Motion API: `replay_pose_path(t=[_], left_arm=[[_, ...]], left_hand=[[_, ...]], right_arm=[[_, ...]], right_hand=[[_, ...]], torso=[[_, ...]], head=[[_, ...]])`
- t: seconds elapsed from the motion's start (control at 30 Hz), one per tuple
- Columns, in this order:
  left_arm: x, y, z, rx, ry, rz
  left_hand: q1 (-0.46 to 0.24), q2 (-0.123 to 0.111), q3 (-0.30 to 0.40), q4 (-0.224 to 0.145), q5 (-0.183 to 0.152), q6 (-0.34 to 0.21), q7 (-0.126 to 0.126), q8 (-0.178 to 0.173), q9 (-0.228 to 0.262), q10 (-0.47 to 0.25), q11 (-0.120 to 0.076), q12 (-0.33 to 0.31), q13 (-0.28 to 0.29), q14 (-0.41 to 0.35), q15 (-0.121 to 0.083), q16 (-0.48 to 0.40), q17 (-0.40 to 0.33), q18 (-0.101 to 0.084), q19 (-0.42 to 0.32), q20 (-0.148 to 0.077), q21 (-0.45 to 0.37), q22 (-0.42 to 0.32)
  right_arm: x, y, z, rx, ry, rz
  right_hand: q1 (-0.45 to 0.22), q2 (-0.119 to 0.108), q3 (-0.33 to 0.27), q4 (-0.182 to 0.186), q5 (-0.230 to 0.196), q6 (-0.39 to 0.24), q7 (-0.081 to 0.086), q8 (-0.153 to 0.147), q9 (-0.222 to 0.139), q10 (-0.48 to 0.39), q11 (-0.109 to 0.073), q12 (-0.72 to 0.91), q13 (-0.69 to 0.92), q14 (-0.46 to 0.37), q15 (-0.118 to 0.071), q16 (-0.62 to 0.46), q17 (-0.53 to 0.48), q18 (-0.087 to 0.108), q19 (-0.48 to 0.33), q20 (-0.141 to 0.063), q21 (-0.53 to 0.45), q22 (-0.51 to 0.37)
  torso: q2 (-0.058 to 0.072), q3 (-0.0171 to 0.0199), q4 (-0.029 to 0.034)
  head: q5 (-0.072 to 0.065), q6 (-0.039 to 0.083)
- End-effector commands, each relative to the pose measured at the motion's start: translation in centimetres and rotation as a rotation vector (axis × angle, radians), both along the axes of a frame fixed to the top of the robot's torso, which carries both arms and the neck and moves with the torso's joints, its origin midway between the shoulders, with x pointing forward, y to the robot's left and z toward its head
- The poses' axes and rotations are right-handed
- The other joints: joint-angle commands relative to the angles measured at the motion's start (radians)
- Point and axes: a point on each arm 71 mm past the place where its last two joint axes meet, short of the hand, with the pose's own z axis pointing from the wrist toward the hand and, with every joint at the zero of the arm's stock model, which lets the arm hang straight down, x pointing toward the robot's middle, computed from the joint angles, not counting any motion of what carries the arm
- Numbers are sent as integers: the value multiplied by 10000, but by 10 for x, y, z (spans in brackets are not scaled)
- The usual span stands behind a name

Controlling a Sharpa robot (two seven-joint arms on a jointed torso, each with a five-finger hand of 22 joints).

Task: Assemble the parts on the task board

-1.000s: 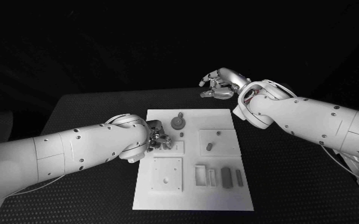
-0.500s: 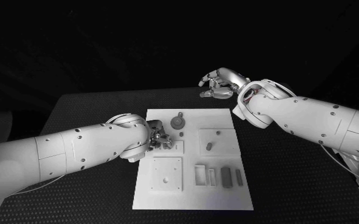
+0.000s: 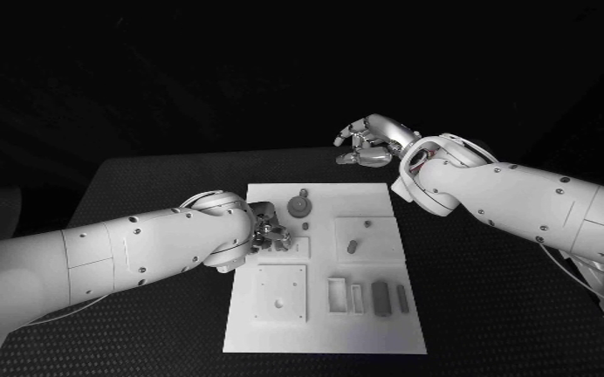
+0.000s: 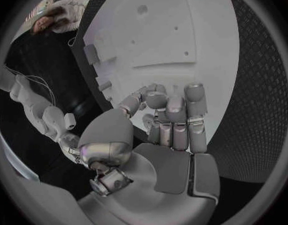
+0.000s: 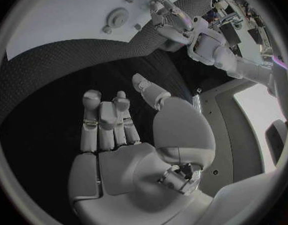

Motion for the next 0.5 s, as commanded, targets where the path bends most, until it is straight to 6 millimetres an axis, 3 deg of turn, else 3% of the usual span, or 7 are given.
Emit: replay_pose_path(t=[0.03, 0.2, 0.3, 0.5], left_arm=[[-6, -10, -3, -128, 260, -518], [-6, -11, -3, -137, 275, -561], [-6, -11, -3, -140, 281, -576], [-6, -12, -3, -159, 270, -588]], left_hand=[[-88, -53, -6, 56, -63, 1664, -928, 56, 1, -247, -339, 44, -15, -303, -405, 62, -22, 210, 62, -279, 63, 212], [-211, -254, -58, 144, -256, 1682, -937, 71, 0, -251, -347, 73, -22, -314, -412, 103, -80, 223, 63, -282, 80, 203], [-295, -513, -76, 308, -707, 1681, -946, 75, -7, -260, -353, 91, -40, -330, -425, 140, -151, 244, 61, -287, 82, 190], [-480, -835, -168, 555, -990, 1670, -943, 75, -16, -273, -352, 106, -68, -356, -437, 193, -236, 256, 50, -278, 78, 186]], right_arm=[[0, 1, 0, -29, 56, 143], [0, 1, 0, -31, 63, 153], [0, 1, 0, -33, 67, 155], [0, 2, 0, -35, 72, 161]], right_hand=[[9, 116, -33, -39, 23, -23, 82, -33, -14, -85, -9, 50, -11, -79, 21, -28, 4, 439, 46, -22, -62, 48], [7, 115, -36, -43, 23, -25, 83, -34, -15, -88, -8, 50, -12, -81, 22, -28, 4, 439, 44, -21, -62, 49], [5, 115, -38, -44, 23, -27, 83, -35, -16, -89, -8, 50, -13, -83, 22, -28, 4, 439, 43, -20, -63, 49], [3, 115, -41, -48, 23, -31, 85, -37, -18, -92, -7, 50, -15, -85, 23, -29, 3, 439, 41, -19, -64, 49]], torso=[[-3, 1, -3], [-2, 2, 2], [1, -1, 0], [2, -3, -2]], head=[[-7, -5], [-19, -16], [-20, -9], [-23, -19]])
